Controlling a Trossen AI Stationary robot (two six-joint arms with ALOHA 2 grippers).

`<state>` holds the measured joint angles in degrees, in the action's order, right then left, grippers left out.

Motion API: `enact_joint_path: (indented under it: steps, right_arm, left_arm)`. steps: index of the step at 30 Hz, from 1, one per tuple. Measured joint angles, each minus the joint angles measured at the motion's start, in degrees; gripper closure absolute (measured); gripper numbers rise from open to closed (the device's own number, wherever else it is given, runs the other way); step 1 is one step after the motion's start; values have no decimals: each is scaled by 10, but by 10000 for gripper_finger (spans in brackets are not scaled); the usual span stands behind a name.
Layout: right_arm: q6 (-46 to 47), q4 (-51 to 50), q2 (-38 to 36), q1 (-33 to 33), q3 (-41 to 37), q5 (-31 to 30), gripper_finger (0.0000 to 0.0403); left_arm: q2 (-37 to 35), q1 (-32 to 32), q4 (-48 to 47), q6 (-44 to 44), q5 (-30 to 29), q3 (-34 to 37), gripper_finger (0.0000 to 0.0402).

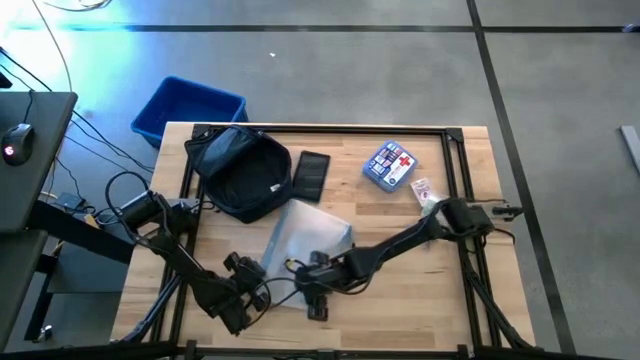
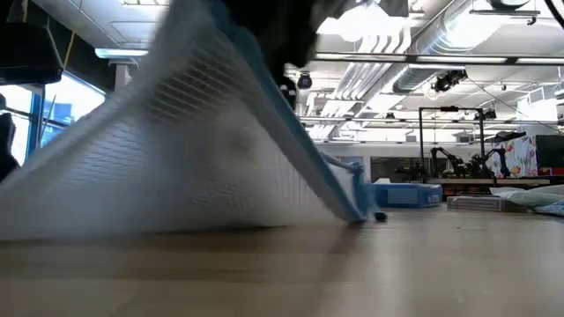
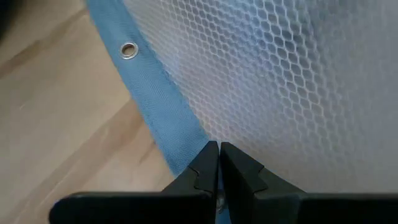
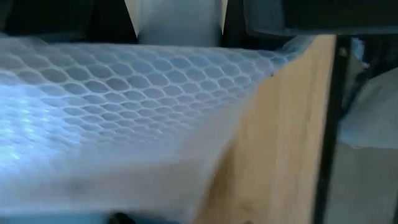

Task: Unpack backpack
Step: Put the white charger adapter into the transparent zip bag, then put the purple granola bar into the transparent zip bag

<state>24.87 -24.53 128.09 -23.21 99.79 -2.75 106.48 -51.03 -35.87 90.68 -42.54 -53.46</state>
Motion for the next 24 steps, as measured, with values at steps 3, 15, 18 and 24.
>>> enact_joint_path:
  steps: [3, 15, 18, 24]
  right_arm:
    - [-14, 2, 25, 5, 33, 1, 240]
    - [-29, 70, 67, 27, 63, -48, 118]
    - [-38, 69, 67, 26, 63, -87, 78]
    - [-78, 48, 48, 2, 63, -128, 55]
  left_arm:
    - [0, 0, 16, -14, -6, 4, 402]
    - [0, 0, 27, -30, -6, 4, 402]
    - [-1, -1, 13, -29, 0, 2, 402]
    - [-3, -17, -136, 29, -1, -53, 402]
